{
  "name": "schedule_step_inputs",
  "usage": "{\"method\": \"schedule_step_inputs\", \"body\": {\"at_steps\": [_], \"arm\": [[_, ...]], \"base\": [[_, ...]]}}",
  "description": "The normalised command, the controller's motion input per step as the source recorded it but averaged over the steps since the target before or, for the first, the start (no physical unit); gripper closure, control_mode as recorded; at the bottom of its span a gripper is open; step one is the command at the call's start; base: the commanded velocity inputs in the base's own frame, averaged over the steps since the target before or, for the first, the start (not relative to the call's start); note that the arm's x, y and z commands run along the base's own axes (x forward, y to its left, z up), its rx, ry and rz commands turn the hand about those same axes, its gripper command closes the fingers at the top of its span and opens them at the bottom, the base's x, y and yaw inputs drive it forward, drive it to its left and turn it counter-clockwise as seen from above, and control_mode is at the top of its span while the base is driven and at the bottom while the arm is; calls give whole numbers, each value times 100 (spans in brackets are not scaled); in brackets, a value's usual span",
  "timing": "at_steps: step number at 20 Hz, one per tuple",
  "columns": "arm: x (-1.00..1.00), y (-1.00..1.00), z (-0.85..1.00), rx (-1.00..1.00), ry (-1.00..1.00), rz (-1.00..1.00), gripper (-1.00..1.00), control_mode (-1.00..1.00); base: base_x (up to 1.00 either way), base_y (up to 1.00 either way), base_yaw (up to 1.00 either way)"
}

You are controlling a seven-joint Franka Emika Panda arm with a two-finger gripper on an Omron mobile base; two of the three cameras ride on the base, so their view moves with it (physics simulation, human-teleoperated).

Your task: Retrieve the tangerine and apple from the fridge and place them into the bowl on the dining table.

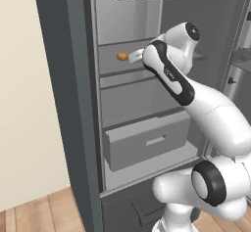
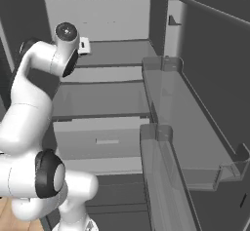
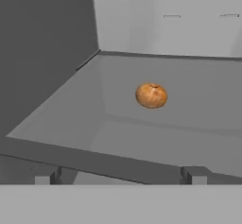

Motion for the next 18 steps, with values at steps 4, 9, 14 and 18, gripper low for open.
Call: {"method": "schedule_step_inputs", "body": {"at_steps": [4, 9, 14, 18], "arm": [[46, 3, -6, 0, 0, 0, -100, -100], [46, 4, -8, 0, 0, 0, -100, -100], [43, 14, -18, -1, 0, 0, -100, -100], [45, 11, -13, 0, 0, 0, -100, -100]], "base": [[0, 0, 0], [0, 0, 0], [0, 0, 0], [0, 0, 0]]}}
